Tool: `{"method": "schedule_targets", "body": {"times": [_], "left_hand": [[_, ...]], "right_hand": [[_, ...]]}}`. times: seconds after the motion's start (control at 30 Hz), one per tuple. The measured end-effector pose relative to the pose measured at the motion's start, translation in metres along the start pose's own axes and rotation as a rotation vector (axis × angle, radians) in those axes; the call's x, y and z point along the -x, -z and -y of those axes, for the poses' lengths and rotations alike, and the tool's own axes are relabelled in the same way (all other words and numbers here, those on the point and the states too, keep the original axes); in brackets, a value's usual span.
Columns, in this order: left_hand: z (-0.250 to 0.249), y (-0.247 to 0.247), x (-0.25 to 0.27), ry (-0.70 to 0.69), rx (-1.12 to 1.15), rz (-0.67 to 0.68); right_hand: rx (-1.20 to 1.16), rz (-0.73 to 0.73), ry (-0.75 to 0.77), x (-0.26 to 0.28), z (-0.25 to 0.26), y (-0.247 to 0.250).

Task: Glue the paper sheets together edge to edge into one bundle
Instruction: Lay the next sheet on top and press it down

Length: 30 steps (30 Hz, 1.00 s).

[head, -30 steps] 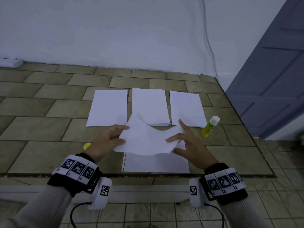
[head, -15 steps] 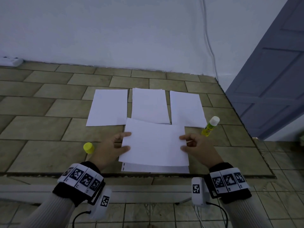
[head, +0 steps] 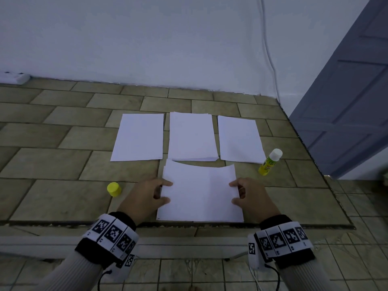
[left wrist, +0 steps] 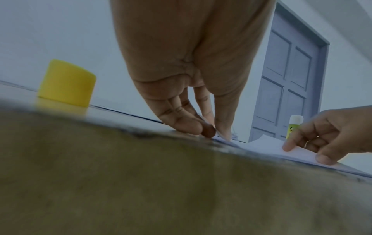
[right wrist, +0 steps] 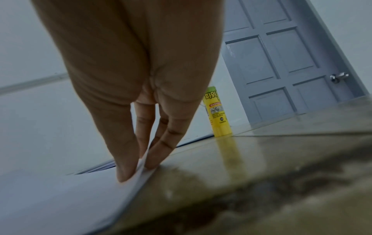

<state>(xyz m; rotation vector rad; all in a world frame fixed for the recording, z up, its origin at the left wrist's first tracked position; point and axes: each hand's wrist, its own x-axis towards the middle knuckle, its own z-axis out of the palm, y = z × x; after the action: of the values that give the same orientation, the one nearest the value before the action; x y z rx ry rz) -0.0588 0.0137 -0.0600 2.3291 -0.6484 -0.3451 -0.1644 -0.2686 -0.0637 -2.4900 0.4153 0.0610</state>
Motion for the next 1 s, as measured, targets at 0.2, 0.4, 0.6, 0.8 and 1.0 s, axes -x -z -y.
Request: {"method": "schedule_targets", "body": {"times": [0.2,0.4,0.6,0.8,1.0], "left_hand": [[0.002,0.0002,-0.0002,0.036,0.026,-0.001],[0.0064,-0.0005,-0.0006,0.058,0.046,0.016],[0.0071,-0.0008,-0.0023,0.056,0.015,0.021],[0.0072,-0.0009,-0.0012,0.061,-0.004,0.02],[0.0053,0.0001,0.0006,0.051,-0.01,0.021]], "right_hand": [[-0.01,0.018,0.003,0.0001,-0.0003,0.0024],[-0.053,0.032,0.001,0.0018,-0.0014,0.0048],[-0.059,0.035,0.001,0.0023,-0.0004,0.0057],[-0.037,0.04,-0.001,0.0028,0.0021,0.0067],[-0.031,0.043,-0.003,0.0042,0.004,0.0074]]}}
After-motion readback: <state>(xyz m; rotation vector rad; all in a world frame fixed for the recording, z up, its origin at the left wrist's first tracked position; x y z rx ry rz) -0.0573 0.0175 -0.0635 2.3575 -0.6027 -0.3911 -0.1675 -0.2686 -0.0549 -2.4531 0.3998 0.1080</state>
